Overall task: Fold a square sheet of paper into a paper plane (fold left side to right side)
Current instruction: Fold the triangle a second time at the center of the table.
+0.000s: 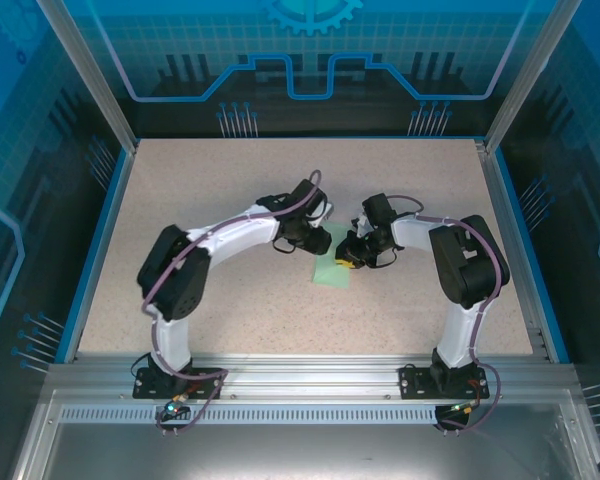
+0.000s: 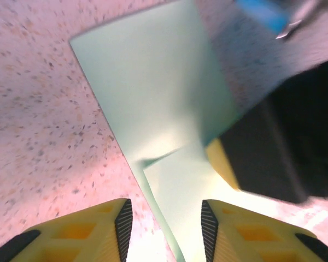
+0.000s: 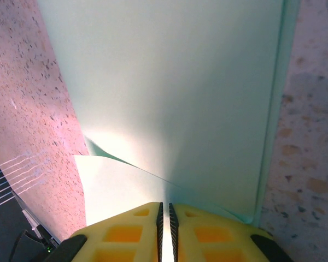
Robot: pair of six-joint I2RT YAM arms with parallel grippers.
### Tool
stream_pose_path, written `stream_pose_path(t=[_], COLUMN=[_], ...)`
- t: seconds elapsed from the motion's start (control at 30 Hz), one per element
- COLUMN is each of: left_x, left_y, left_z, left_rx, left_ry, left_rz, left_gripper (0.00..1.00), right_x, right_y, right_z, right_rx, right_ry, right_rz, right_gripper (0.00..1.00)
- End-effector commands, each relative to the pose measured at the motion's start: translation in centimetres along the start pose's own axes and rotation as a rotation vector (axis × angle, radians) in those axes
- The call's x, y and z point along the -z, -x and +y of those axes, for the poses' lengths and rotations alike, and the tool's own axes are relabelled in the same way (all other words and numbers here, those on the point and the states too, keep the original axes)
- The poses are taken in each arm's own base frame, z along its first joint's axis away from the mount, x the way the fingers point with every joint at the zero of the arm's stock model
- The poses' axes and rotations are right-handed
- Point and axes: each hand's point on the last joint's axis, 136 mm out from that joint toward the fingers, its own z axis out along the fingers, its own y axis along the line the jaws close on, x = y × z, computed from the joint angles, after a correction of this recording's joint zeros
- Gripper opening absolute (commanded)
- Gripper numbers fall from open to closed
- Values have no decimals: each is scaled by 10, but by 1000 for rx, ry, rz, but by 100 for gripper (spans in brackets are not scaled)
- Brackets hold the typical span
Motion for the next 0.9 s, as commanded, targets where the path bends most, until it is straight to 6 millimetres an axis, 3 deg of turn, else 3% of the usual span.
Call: stream_pose_path(t=[0.0,0.1,0.3,0.53,0.87], left_x=[27,30,2,-26,-52], left_y=[-6,-20,-39,-42,-72], left_z=[-17,-45,-70,-66,-42], left_rx=[22,37,103,116,142], left_ry=[-111,-270,-408,-383,-279], left_rz=[-38,-33,35,81,159], left_gripper=[43,43,42,41,39], right_x=[-15,-15,-15,-15,-15], right_y=[-13,-14,-14,-14,-16], right_z=[-37,-37,-36,-35,-38], right_rx=[-57,-56,-54,-48,-42], right_ry=[-112,-111,-106,-106,-122], right_rz=[43,44,47,50,59], right_gripper=[15,16,16,16,16])
